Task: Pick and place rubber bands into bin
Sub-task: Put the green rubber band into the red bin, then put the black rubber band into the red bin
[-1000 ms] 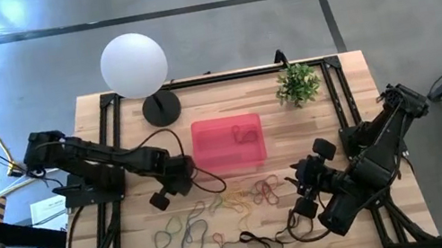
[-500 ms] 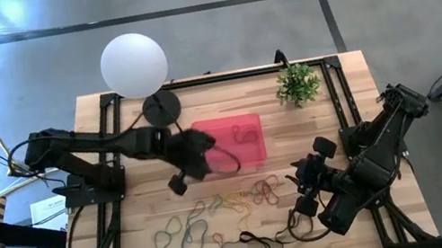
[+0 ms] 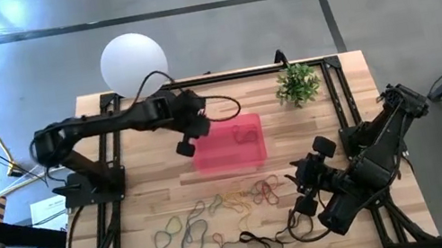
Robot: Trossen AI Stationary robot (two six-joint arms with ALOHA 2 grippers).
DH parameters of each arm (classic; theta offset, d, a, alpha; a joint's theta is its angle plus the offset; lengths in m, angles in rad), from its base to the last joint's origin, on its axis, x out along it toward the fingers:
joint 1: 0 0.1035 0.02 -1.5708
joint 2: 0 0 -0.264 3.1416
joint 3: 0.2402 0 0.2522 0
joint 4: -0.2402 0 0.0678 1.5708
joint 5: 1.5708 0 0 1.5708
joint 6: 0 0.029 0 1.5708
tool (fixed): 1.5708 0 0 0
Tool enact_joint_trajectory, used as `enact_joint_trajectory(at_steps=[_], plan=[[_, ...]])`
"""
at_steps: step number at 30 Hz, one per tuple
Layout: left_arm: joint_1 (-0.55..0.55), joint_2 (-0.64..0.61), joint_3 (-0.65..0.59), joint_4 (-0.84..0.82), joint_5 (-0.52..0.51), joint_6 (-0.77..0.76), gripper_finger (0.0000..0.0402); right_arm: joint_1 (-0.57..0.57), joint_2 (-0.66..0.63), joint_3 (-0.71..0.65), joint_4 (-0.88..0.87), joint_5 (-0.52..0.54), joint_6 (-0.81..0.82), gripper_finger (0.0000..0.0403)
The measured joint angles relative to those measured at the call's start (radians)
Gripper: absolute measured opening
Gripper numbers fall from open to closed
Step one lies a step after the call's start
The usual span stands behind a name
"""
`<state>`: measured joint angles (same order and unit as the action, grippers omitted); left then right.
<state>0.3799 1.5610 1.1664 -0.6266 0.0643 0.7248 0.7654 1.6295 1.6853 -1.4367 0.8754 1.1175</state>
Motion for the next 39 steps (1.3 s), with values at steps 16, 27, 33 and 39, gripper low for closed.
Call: enact_joint_trajectory(at_steps=[16,27,33,39], plan=[[-0.001,0.129,-0.014,0.054,-0.071,-0.025,0.0001,0.0,0.0,0.0,0.04,-0.006,0.0,0.0138],[-0.001,0.129,-0.014,0.051,-0.078,-0.024,0.0048,0.0,0.0,0.0,0.04,-0.003,0.0,0.0138],[-0.001,0.129,-0.014,0.05,-0.041,-0.027,0.0118,0.0,0.0,0.0,0.04,-0.008,0.001,0.0138],[-0.029,0.082,0.001,-0.011,0.165,-0.053,0.015,0.023,-0.002,-0.108,0.064,-0.172,0.098,0.0138]])
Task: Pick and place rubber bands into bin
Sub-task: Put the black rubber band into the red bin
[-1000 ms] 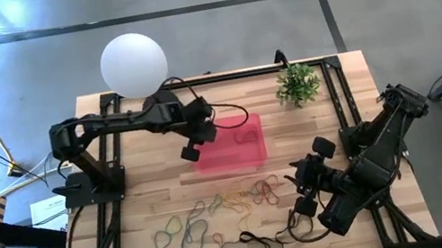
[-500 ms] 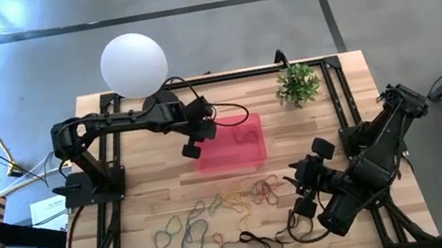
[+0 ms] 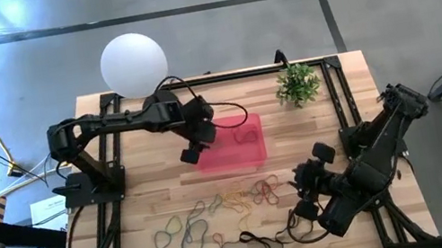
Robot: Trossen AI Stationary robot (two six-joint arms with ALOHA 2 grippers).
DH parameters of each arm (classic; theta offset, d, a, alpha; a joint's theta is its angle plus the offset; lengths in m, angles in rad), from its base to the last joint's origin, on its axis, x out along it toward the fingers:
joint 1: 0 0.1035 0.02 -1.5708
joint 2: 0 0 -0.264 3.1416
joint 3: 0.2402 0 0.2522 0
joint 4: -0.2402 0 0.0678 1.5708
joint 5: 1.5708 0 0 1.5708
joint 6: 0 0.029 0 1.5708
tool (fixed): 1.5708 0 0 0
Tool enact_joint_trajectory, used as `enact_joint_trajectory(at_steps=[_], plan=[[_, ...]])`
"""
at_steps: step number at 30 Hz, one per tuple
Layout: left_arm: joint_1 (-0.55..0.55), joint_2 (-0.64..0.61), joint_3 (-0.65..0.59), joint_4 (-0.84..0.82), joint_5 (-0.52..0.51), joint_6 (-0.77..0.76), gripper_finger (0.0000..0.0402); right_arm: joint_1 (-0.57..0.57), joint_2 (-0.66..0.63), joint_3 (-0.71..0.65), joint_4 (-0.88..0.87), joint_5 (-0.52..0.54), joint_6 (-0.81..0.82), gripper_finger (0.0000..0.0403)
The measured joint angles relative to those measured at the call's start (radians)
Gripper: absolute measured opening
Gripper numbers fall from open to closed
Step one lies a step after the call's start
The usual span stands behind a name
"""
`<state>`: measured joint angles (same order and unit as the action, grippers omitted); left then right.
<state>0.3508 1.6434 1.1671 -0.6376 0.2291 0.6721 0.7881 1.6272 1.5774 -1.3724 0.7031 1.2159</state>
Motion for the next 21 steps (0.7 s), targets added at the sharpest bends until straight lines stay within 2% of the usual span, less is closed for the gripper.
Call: enact_joint_trajectory(at_steps=[3,10,13,17,21], plan=[[-0.057,-0.047,0.008,-0.06,0.023,0.001,0.015,0.044,-0.019,-0.134,0.131,-0.113,0.101,0.0138],[-0.231,-0.2,0.011,-0.108,0.025,-0.016,0.0133,0.085,-0.065,-0.48,0.784,-0.131,0.146,0.0138],[-0.302,-0.264,0.012,-0.121,-0.005,-0.043,0.0125,0.073,-0.065,-0.604,0.991,-0.222,0.176,0.0138],[-0.379,-0.331,0.012,-0.179,-0.121,-0.074,0.0116,0.073,-0.065,-0.678,1.048,-0.34,0.224,0.0138],[-0.414,-0.365,0.012,-0.233,-0.243,-0.112,0.0111,0.077,-0.065,-0.654,0.89,-0.381,0.171,0.0138]])
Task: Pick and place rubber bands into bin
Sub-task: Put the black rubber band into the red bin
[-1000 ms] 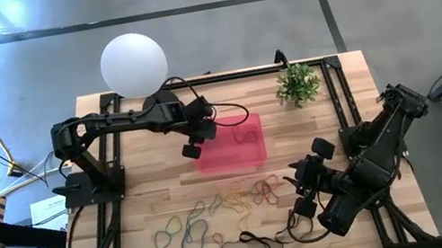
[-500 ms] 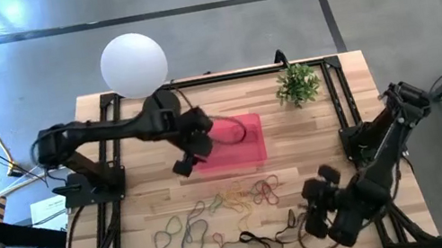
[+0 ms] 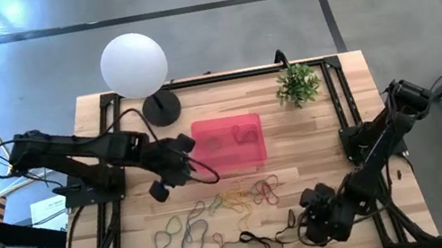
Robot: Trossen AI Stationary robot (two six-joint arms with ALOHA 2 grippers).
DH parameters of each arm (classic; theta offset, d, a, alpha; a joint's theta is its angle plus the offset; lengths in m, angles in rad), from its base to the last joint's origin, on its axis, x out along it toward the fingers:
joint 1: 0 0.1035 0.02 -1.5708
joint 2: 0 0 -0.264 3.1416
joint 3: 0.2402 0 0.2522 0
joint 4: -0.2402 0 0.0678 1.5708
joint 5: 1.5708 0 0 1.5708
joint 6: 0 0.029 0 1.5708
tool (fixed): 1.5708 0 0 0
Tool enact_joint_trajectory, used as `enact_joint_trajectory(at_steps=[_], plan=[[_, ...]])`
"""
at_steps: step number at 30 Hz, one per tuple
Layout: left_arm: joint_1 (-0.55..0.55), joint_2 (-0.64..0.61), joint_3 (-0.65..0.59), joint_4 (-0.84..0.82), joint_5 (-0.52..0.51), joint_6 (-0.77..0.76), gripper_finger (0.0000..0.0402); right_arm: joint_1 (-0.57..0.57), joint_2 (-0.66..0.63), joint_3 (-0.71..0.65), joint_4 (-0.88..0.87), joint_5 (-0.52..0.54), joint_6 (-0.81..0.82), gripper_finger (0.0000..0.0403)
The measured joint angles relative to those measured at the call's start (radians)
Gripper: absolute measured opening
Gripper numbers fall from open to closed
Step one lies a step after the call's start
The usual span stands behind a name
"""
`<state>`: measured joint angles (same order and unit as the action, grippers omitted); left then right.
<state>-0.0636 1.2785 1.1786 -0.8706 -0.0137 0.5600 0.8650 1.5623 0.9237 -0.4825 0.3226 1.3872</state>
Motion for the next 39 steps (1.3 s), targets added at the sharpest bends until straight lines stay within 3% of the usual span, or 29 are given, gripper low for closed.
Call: enact_joint_trajectory(at_steps=[4,10,17,29,39], plan=[[-0.004,-0.006,-0.002,-0.028,-0.032,-0.046,0.0111,-0.003,-0.001,0.017,-0.107,-0.018,-0.112,0.0138],[-0.004,-0.007,-0.032,-0.023,-0.021,-0.117,0.0111,-0.029,-0.001,-0.019,-0.119,-0.125,-0.189,0.0138],[-0.004,-0.007,-0.038,-0.019,-0.013,-0.15,0.0111,-0.059,0.001,-0.048,-0.055,-0.119,-0.257,0.0138],[-0.004,-0.007,-0.038,-0.02,-0.013,-0.177,0.0111,-0.098,0.003,-0.191,0.188,-0.205,-0.3,0.0138],[-0.004,-0.007,-0.038,-0.019,-0.013,-0.21,0.0111,-0.1,0.003,-0.195,0.168,-0.195,-0.345,0.0138]])
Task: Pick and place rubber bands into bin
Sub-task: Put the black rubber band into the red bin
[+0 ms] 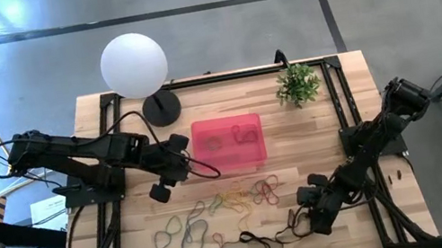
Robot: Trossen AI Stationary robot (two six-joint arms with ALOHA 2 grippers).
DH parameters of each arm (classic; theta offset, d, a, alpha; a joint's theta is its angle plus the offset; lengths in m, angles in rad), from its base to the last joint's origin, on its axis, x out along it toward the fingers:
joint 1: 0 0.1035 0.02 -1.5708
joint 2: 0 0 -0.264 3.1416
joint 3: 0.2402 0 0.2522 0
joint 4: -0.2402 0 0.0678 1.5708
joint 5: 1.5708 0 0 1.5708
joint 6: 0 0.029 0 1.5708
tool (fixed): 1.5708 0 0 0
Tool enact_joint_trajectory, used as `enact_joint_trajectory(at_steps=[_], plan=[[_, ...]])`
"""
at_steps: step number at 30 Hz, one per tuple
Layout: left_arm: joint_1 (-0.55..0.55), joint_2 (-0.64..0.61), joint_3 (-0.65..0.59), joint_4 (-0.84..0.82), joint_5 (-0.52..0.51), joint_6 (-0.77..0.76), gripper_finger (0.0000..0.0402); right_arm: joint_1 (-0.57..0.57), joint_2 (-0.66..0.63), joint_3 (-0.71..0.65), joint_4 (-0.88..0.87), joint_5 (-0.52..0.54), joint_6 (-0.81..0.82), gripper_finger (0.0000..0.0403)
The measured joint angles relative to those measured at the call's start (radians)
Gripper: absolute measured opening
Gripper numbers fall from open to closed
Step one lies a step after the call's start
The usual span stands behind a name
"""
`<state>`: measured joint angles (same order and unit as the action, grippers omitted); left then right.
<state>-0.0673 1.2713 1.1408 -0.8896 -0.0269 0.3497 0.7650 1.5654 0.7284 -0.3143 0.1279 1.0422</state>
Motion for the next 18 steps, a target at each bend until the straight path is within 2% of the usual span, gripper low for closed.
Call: enact_joint_trajectory(at_steps=[11,18], plan=[[-0.057,0.0,0.0,0.001,-0.019,-0.047,0.0111,0.0,0.001,0.004,0.011,0.072,-0.07,0.0138],[-0.08,0.0,0.0,-0.002,-0.045,-0.087,0.0111,0.0,0.01,0.004,0.035,0.075,-0.101,0.0138]])
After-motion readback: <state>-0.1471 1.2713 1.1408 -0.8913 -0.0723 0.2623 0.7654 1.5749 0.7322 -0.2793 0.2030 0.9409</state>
